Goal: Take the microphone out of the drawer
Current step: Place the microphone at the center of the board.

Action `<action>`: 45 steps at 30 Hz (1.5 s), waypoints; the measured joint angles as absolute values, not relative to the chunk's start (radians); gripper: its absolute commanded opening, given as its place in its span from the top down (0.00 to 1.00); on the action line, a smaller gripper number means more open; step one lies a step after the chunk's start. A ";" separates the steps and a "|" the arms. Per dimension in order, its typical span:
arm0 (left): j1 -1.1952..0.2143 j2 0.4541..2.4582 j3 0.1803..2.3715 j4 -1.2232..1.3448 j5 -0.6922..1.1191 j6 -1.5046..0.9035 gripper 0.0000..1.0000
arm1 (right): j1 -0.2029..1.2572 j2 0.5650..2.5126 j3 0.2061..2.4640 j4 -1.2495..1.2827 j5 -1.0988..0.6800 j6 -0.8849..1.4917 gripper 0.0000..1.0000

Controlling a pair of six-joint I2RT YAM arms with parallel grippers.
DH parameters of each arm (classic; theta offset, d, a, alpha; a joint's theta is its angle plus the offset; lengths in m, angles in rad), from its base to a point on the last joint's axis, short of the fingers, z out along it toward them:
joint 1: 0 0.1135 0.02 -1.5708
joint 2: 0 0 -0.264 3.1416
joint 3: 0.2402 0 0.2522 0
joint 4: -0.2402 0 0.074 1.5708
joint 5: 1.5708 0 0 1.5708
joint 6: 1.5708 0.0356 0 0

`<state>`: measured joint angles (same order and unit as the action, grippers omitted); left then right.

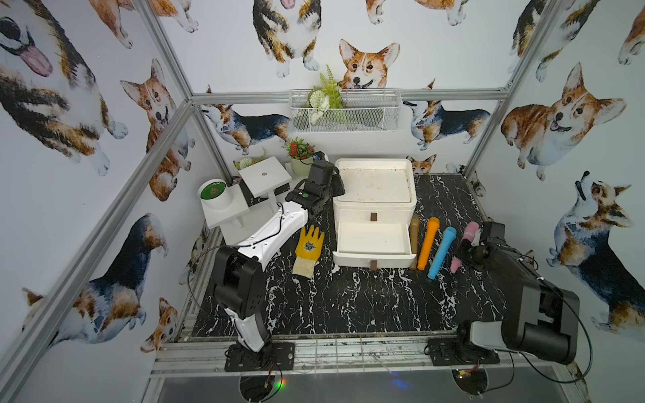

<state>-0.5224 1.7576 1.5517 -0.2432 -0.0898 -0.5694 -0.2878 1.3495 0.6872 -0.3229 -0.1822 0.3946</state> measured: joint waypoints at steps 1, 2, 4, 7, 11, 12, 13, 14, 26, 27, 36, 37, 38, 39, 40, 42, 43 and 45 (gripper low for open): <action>-0.522 1.758 1.552 -0.242 -0.089 -0.570 0.93 | -0.288 1.357 0.687 -0.318 -0.184 0.398 0.86; -0.522 1.758 1.554 -0.242 -0.089 -0.570 0.93 | -0.288 1.363 0.686 -0.315 -0.186 0.398 0.86; -0.521 1.763 1.560 -0.244 -0.089 -0.569 0.93 | -0.288 1.378 0.685 -0.311 -0.188 0.402 0.85; -0.522 1.769 1.570 -0.251 -0.084 -0.569 0.93 | -0.288 1.402 0.688 -0.311 -0.195 0.402 0.83; -0.522 1.774 1.574 -0.257 -0.073 -0.568 0.93 | -0.288 1.429 0.701 -0.312 -0.207 0.402 0.77; -0.522 1.774 1.574 -0.258 -0.073 -0.568 0.93 | -0.288 1.438 0.705 -0.312 -0.209 0.402 0.77; -0.522 1.774 1.574 -0.258 -0.072 -0.568 0.93 | -0.288 1.446 0.709 -0.313 -0.210 0.402 0.76; -0.522 1.774 1.574 -0.258 -0.071 -0.568 0.93 | -0.288 1.454 0.713 -0.314 -0.210 0.402 0.74; -0.522 1.775 1.577 -0.261 -0.071 -0.567 0.91 | -0.288 1.507 0.733 -0.312 -0.244 0.402 0.58; -0.522 1.776 1.577 -0.262 -0.071 -0.567 0.91 | -0.288 1.507 0.733 -0.312 -0.245 0.402 0.57; -0.522 1.778 1.579 -0.263 -0.070 -0.567 0.89 | -0.288 1.468 0.735 -0.323 -0.262 0.416 0.49; -0.522 1.779 1.581 -0.265 -0.070 -0.567 0.89 | -0.288 1.458 0.738 -0.327 -0.262 0.416 0.48; -0.522 1.780 1.584 -0.268 -0.070 -0.567 0.89 | -0.288 1.446 0.741 -0.331 -0.262 0.416 0.48; -0.522 1.780 1.584 -0.269 -0.070 -0.567 0.89 | -0.288 1.433 0.745 -0.334 -0.262 0.416 0.47; -0.522 1.780 1.584 -0.269 -0.069 -0.567 0.89 | -0.288 1.421 0.748 -0.337 -0.262 0.416 0.47; -0.522 1.781 1.584 -0.269 -0.069 -0.567 0.89 | -0.288 1.394 0.753 -0.347 -0.261 0.416 0.47; -0.522 1.781 1.584 -0.269 -0.069 -0.567 0.89 | -0.288 1.380 0.757 -0.354 -0.259 0.416 0.47; -0.522 1.782 1.584 -0.269 -0.069 -0.567 0.89 | -0.288 1.353 0.766 -0.366 -0.258 0.416 0.47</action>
<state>-0.5220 1.7821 1.5845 -0.2691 -0.0689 -0.5671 -0.2878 1.3533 0.7662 -0.3664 -0.2577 0.4164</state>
